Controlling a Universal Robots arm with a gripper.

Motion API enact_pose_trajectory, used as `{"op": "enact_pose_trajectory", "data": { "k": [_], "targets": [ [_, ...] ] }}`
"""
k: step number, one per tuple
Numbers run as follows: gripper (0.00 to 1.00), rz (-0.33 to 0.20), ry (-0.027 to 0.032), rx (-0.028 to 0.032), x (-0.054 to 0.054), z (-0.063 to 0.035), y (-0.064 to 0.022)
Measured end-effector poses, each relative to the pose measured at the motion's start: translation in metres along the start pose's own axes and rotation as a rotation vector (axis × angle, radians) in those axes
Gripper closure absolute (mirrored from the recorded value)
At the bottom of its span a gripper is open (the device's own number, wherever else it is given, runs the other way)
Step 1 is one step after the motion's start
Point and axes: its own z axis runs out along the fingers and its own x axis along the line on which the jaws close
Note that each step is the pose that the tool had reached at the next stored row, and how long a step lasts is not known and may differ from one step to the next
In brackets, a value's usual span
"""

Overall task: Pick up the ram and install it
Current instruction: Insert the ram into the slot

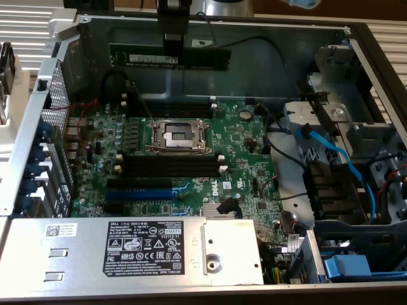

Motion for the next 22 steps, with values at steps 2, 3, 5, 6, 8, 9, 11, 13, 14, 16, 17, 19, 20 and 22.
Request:
{"op": "enact_pose_trajectory", "data": {
  "k": [2,3,5,6,8,9,11,13,14,16,17,19,20,22],
  "targets": [
    [0.88,0.000,-0.0002,0.0000,0.001,0.0001,0.0002],
    [0.88,0.000,-0.0001,0.0000,0.001,0.0001,0.0002],
    [0.88,0.000,-0.0003,0.0000,0.001,0.0001,0.0001],
    [0.88,0.000,-0.0003,0.0000,0.001,0.0004,0.0002],
    [0.88,0.000,-0.0003,0.0000,0.001,0.0021,0.0002],
    [0.88,0.000,-0.0004,0.0001,0.001,0.0033,0.0002],
    [0.88,0.000,-0.0006,0.0002,0.002,0.0061,0.0002],
    [0.88,0.000,-0.0007,0.0002,0.002,0.0074,0.0002],
    [0.88,0.000,-0.0005,0.0000,0.002,0.0074,0.0002],
    [0.88,0.000,-0.0010,0.0004,0.002,0.0086,0.0002],
    [0.88,0.000,-0.0010,0.0003,0.002,0.0101,0.0003],
    [0.88,0.000,-0.0008,0.0002,0.002,0.0128,0.0003],
    [0.88,0.000,-0.0008,0.0002,0.002,0.0131,0.0003],
    [0.88,0.000,-0.0005,0.0001,0.002,0.0133,0.0003]
  ]
}}
